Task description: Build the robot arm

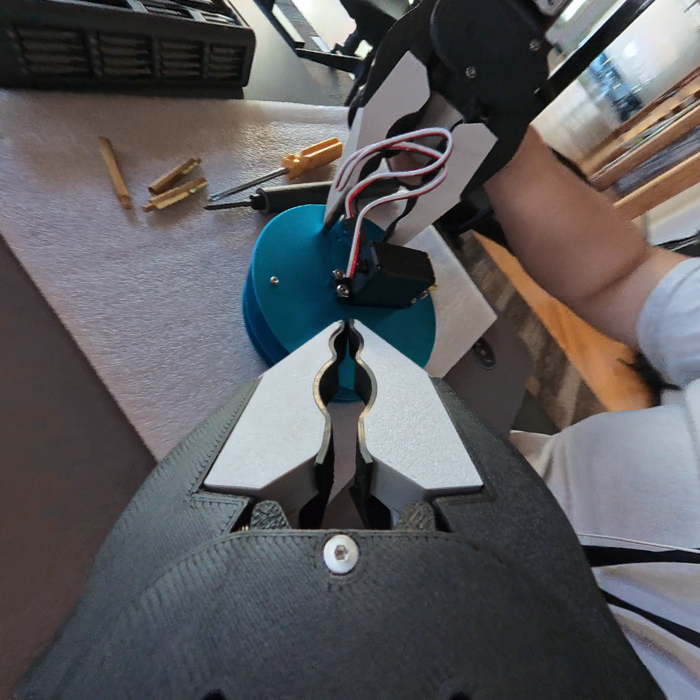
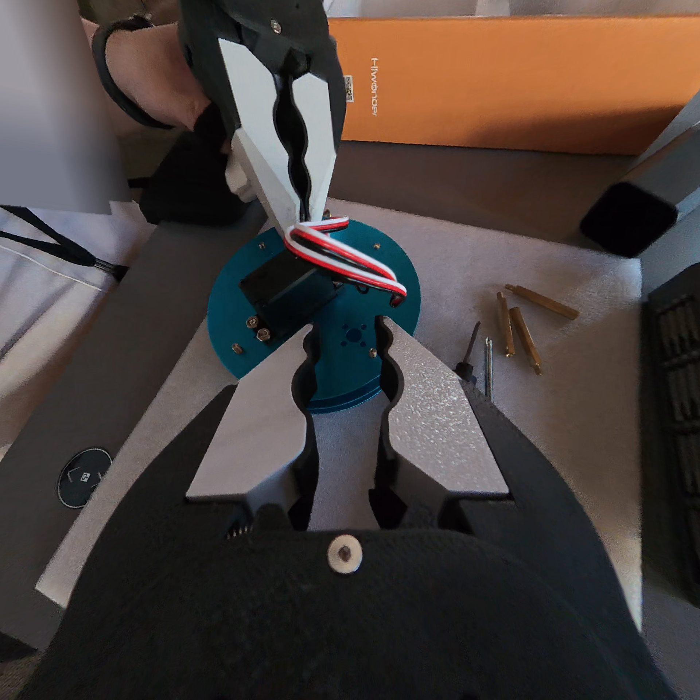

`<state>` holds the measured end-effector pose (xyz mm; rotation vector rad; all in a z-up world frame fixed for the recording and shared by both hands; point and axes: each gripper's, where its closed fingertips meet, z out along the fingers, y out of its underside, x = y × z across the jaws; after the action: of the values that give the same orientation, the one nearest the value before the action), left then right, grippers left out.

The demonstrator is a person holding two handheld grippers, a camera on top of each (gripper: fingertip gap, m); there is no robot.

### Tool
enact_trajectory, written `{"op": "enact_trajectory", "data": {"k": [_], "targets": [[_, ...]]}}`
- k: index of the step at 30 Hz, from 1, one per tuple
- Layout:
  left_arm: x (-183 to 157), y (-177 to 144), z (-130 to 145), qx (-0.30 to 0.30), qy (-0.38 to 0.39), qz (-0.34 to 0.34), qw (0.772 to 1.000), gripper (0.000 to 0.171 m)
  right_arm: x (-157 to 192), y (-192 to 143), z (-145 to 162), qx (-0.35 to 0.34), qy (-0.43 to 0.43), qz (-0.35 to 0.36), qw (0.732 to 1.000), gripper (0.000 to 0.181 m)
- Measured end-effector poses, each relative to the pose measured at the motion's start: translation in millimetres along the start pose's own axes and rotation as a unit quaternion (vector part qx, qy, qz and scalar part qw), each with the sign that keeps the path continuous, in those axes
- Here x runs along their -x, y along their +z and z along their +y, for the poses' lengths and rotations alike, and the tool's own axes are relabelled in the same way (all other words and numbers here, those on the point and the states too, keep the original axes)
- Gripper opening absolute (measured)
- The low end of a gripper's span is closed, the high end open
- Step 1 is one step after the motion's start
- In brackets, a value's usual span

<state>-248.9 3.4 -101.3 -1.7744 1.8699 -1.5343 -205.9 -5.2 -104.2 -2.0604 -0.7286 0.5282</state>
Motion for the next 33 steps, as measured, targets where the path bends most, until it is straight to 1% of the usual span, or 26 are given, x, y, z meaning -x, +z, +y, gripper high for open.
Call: {"op": "enact_trajectory", "data": {"k": [2, 5, 9, 11, 12, 13, 14, 15, 17, 19, 20, 23, 25, 28, 29, 30, 33], "targets": [[-2.2, 2.5, 0.0, 0.000, -0.012, 0.014, 1.000, 0.000, 0.1, 0.4, 1.5, 0.000, -0.004, 0.005, 1.000, 0.029], [-1.5, 2.6, 0.1, -0.007, -0.008, 0.012, 1.000, 0.000, -0.4, 1.4, 1.7, -0.004, 0.007, 0.007, 1.000, 0.029], [-1.8, 2.5, 0.1, -0.017, -0.026, 0.027, 0.999, 0.000, 0.1, 1.5, 1.8, -0.029, 0.024, 0.010, 0.999, 0.029], [-2.4, 1.6, -0.1, -0.015, -0.024, 0.021, 0.999, 0.000, -0.6, 0.7, 0.4, -0.035, 0.011, 0.024, 0.999, 0.027], [-2.6, 0.3, -0.3, -0.013, -0.025, 0.018, 0.999, 0.000, -1.9, -0.3, 0.1, -0.038, 0.014, 0.036, 0.999, 0.028], [-4.3, -1.7, -1.4, -0.018, -0.024, 0.020, 0.999, 0.000, -3.7, -2.4, -0.3, -0.043, 0.026, 0.048, 0.998, 0.035], [-7.9, -5.0, -4.4, -0.030, -0.021, 0.029, 0.999, 0.000, -3.4, -6.3, -3.1, -0.057, 0.039, 0.059, 0.996, 0.042], [-11.2, -9.3, -7.8, -0.045, -0.016, 0.032, 0.998, 0.000, 0.5, -13.0, -8.9, -0.083, 0.047, 0.064, 0.993, 0.042], [-9.2, -16.8, -8.9, -0.054, 0.013, 0.005, 0.998, 0.001, 9.8, -29.3, -17.8, -0.122, 0.043, 0.089, 0.988, 0.040], [-4.4, -19.0, -3.0, -0.035, 0.049, -0.029, 0.998, 0.010, 25.8, -37.0, -12.3, -0.104, 0.022, 0.099, 0.989, 0.043], [-4.2, -18.9, -1.1, -0.028, 0.060, -0.033, 0.997, 0.015, 32.4, -37.3, -8.9, -0.091, 0.018, 0.103, 0.990, 0.046], [-3.1, -18.8, -3.7, -0.031, 0.076, -0.032, 0.996, 0.023, 44.3, -26.6, 1.1, -0.060, 0.003, 0.112, 0.992, 0.047], [2.2, -19.4, -6.0, -0.032, 0.081, -0.041, 0.995, 0.023, 47.2, -18.0, 4.6, -0.054, 0.004, 0.110, 0.992, 0.047], [8.6, -16.9, -0.9, -0.013, 0.091, -0.058, 0.994, 0.019, 46.6, -8.9, 10.9, -0.045, 0.020, 0.109, 0.993, 0.048], [9.0, -15.3, 2.6, -0.006, 0.094, -0.060, 0.994, 0.008, 47.6, -8.6, 9.2, -0.053, 0.025, 0.106, 0.993, 0.044], [8.4, -14.4, 3.8, -0.005, 0.093, -0.060, 0.994, 0.000, 47.5, -8.7, 9.1, -0.052, 0.029, 0.108, 0.992, 0.043], [8.2, -13.6, 4.2, -0.008, 0.098, -0.069, 0.993, 0.000, 47.4, -8.4, 8.1, -0.044, 0.022, 0.120, 0.992, 0.043]]}}
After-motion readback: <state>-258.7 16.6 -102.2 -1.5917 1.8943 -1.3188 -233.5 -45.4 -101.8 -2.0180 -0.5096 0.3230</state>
